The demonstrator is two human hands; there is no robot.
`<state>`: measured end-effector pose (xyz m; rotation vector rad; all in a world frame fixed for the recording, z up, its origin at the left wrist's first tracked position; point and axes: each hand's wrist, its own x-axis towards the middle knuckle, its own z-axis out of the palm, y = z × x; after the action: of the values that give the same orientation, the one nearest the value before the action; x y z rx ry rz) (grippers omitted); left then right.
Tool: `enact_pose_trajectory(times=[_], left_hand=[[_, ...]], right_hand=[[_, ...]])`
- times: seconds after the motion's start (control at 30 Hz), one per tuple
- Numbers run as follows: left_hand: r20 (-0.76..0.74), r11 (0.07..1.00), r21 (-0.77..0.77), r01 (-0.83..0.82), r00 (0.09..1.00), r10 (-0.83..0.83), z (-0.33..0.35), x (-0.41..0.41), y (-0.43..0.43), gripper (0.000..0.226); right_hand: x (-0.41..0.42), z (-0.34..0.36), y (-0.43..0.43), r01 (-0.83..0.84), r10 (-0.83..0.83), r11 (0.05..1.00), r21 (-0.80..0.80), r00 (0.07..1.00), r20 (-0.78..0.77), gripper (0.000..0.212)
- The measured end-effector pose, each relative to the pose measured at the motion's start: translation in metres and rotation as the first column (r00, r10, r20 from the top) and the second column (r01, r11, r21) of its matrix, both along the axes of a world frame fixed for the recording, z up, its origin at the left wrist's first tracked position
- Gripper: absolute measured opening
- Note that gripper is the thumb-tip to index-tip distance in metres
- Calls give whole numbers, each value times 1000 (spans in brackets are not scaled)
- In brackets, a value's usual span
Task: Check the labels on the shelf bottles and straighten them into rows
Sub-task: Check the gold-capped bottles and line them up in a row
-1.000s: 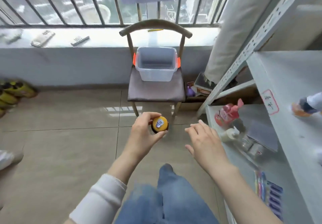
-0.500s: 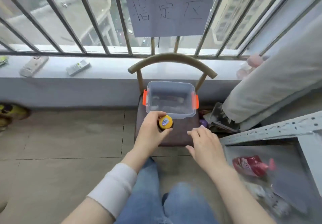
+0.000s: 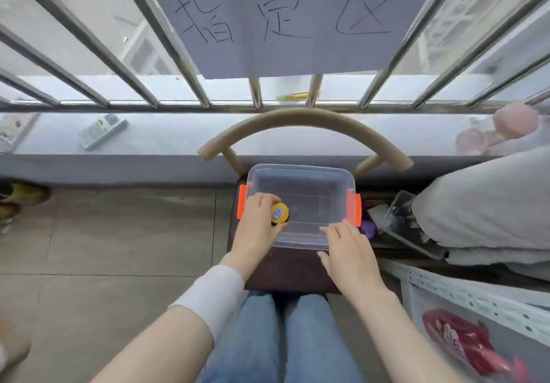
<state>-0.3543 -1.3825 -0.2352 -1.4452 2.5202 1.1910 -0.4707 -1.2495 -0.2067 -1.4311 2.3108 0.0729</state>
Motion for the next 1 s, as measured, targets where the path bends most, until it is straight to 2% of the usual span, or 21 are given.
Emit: enact_pose_trajectory(times=[0.13,0.3,0.47,0.6,0.83,0.93,1.0], left_hand=[[50,999,-17,33,998,-32,-58,-20,-28,45],[111,999,-50,-20,993,26,-136,-30,-43,39],[119,989,-115,-91,987,105,-165,-41,-39,41],[125,983,-171,-72,988,94,-177,-44,-41,43],[104,955,-288,77,993,-49,-160,-42,-43,43],[166,917,-289,276,957,-236,-124,-40,-43,36],[248,851,-292,436,894,-373,-91,-40,-40,31]], right_hand=[[-20,-56,-35,24,-26,999,25,996,81,53],[-26,-135,-69,0,-25,991,136,983,182,49],[-28,-166,-87,1,-35,991,137,968,247,47],[-30,-176,-91,48,-80,991,128,964,255,48],[-40,-165,-85,60,-75,995,81,978,197,45],[-39,-133,-79,64,-73,996,61,983,167,45],[-35,-103,-70,72,-77,996,45,988,131,44]])
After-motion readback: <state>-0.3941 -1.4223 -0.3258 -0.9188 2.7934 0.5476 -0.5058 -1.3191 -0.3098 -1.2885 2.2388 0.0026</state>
